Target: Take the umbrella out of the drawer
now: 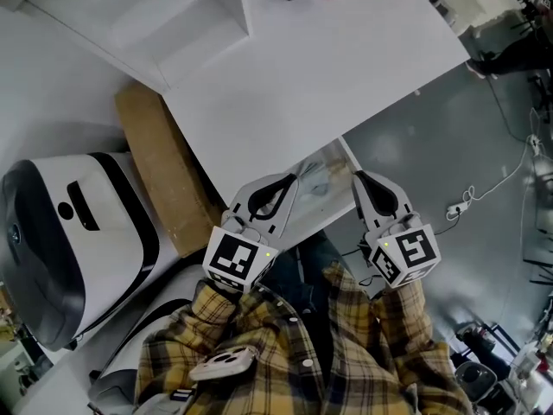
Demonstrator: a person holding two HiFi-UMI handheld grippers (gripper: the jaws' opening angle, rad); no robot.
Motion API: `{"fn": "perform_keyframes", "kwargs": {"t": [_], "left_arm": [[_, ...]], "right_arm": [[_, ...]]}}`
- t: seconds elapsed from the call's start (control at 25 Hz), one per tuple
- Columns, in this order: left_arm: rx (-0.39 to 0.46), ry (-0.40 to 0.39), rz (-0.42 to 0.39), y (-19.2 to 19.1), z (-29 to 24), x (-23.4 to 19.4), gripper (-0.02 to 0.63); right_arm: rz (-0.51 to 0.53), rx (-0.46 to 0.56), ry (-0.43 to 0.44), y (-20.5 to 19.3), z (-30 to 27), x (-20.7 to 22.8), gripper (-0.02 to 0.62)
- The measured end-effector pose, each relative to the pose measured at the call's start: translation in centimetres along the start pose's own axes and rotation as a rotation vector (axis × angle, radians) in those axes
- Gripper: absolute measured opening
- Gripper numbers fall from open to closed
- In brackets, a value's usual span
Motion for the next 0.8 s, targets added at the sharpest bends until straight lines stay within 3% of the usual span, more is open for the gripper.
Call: {"fn": "perform_keyframes", "kwargs": {"t": [0.48, 0.8], "left_arm": [[-0.237, -0.108, -0.029, -9.7, -4.7, 1.8, 0.020], [-0.368, -0.165, -0.098, -15.3, -7.3, 2.9, 0.021]], "right_arm": [[-0.081, -0.029, -0.098, -4.6, 2.4, 3.4, 0.018], [-0.131, -0.023, -0.137, -7.4, 3.2, 3.9, 0.018]]}}
Point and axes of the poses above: the fingertips, and each gripper's own axes: z backward along the fingers, x to its right, y out of its top, the point moved 2 cm from there along z, backward along the fingers, and after that the axes turned 11 degrees about y, right-handed, at the moved point
